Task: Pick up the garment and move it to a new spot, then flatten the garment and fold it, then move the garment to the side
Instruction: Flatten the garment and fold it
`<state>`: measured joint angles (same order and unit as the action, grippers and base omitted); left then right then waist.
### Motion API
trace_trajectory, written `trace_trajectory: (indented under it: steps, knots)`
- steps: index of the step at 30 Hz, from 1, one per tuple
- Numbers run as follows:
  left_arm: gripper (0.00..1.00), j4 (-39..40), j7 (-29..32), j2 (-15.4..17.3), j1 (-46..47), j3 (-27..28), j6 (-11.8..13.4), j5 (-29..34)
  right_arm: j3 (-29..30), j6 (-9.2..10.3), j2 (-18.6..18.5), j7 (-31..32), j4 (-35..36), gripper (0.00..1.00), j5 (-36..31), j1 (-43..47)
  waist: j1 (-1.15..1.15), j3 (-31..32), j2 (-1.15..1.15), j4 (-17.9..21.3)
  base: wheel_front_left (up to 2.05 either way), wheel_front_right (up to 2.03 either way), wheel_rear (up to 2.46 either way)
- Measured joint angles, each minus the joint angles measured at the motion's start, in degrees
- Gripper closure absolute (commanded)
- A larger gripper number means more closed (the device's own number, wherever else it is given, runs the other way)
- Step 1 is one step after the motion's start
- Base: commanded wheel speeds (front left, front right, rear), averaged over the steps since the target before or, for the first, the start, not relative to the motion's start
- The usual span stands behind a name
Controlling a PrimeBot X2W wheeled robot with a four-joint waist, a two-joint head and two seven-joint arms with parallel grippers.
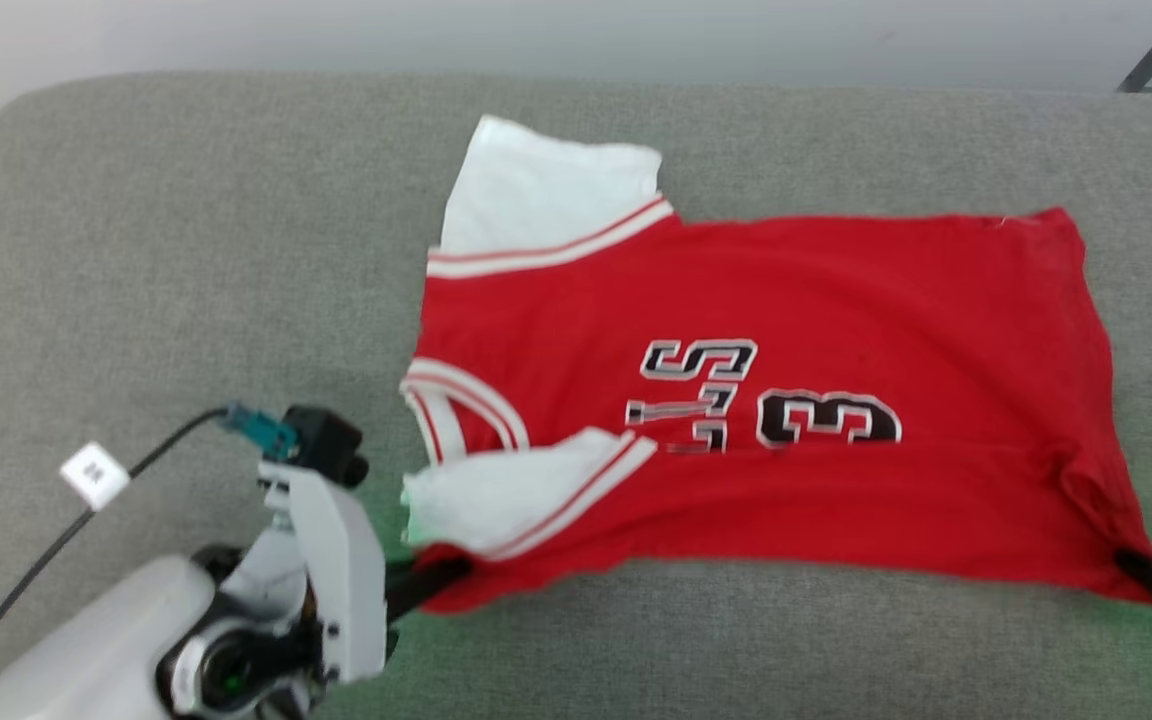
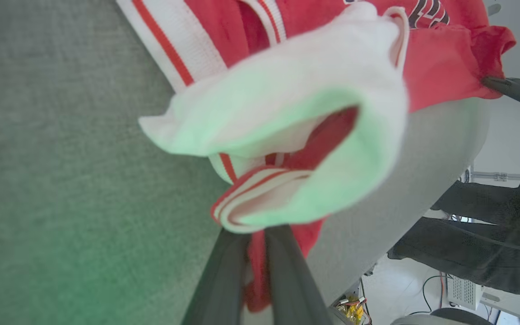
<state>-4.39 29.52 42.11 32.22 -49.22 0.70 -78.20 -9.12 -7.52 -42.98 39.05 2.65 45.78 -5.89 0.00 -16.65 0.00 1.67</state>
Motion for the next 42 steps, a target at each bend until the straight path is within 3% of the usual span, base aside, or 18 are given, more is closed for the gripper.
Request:
trace_trajectory:
  steps: [9,10,11,12,13,18,22,26,27,33,37,42]
  knots:
    - [1.00,9.6,-1.8,4.3,-5.7,0.2,3.3,-0.5,3.4,0.00,1.1,0.1,3.0,1.00,-0.4,4.0,0.00,0.9,0.00,0.4,0.00,0.00,0.00]
    - [0.92,10.0,-2.5,4.4,-6.1,0.3,3.4,-0.3,3.5,0.00,1.4,-0.3,2.9,0.89,-0.5,4.0,0.00,1.1,0.00,0.4,0.00,0.00,0.00]
    - [0.61,10.4,-3.5,4.4,-6.5,0.5,3.5,-0.2,3.8,0.00,1.9,-0.8,2.9,0.64,-0.5,4.0,0.00,1.3,0.00,0.3,0.00,0.00,0.00]
    - [0.15,10.7,-4.4,4.4,-7.1,0.9,3.8,-0.2,4.4,0.00,2.5,-1.7,2.9,0.37,-0.6,4.0,0.00,1.6,0.00,0.3,0.00,0.00,0.00]
    - [0.00,11.1,-5.5,4.4,-7.7,1.3,4.0,-0.1,5.1,0.00,3.0,-2.5,2.8,0.00,-0.8,4.0,0.00,1.8,0.00,0.3,0.00,0.00,0.00]
    - [0.00,13.3,-11.3,4.7,-10.5,4.0,5.4,-0.4,8.6,0.00,5.6,-6.8,2.7,0.00,-1.8,3.8,0.00,2.7,0.00,0.0,0.00,0.00,0.00]
    - [0.00,14.9,-18.9,5.3,-13.4,6.9,7.1,1.1,11.5,0.00,9.1,-13.8,2.7,0.00,-4.8,2.7,0.00,3.3,0.00,-0.6,0.00,0.00,0.00]
    - [0.00,14.1,-26.3,4.4,-14.8,9.5,7.9,3.5,12.2,0.00,13.9,-21.7,0.7,0.00,-8.5,1.3,0.00,3.8,0.00,-1.1,0.00,0.00,0.00]
    - [0.00,12.7,-29.3,3.7,-14.7,10.4,8.4,5.1,11.6,0.00,15.9,-26.7,-0.2,0.00,-11.0,0.3,0.00,4.1,0.00,-1.4,0.00,0.00,0.00]
    - [0.00,5.7,-33.8,1.7,-8.7,12.2,8.9,10.0,9.1,0.00,19.2,-40.1,-2.4,0.00,-14.7,-3.0,0.00,4.1,0.00,-1.0,0.00,0.00,0.00]
    - [0.00,1.1,-34.1,-0.1,-3.0,12.6,7.7,11.5,8.7,0.00,20.8,-44.5,-3.9,0.00,-15.9,-4.7,0.00,4.0,0.00,0.0,0.00,0.00,0.00]
    - [0.00,-10.4,-31.1,-3.0,11.7,10.4,3.2,17.4,7.4,0.00,23.0,-49.3,-5.2,0.00,-17.7,-7.9,0.00,3.0,0.00,2.9,0.00,0.00,0.00]
